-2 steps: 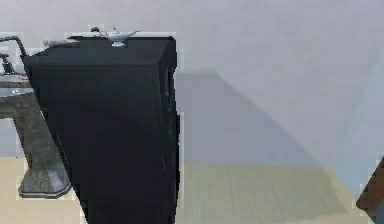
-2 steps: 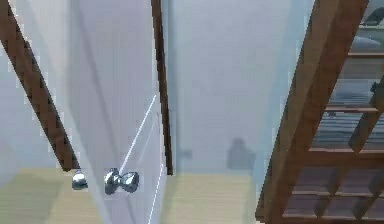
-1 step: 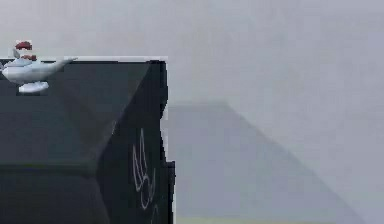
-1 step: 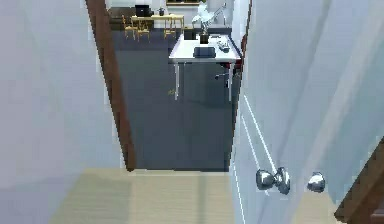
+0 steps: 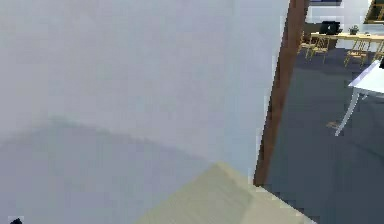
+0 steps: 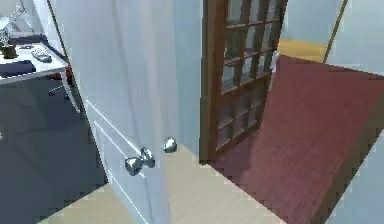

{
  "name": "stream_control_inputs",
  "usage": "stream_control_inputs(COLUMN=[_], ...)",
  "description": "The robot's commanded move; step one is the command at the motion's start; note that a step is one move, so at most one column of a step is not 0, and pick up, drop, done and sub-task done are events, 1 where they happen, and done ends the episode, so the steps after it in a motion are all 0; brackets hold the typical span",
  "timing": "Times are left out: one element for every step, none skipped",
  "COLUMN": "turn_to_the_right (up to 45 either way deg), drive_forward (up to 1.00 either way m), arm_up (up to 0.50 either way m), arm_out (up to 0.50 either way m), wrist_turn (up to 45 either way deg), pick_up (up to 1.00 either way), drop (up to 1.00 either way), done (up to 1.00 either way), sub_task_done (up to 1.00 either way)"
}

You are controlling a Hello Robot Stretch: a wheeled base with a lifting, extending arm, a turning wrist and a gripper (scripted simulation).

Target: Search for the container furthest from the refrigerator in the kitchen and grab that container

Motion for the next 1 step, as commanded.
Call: stream_control_inputs(turn_to_the_right=[36.0], drive_forward=[0.00], arm_up=[0.00], arm_out=[0.00], wrist_turn=[0.0], pick_up=[0.00], drop=[0.00], done=[0.00], sub_task_done=[0.00])
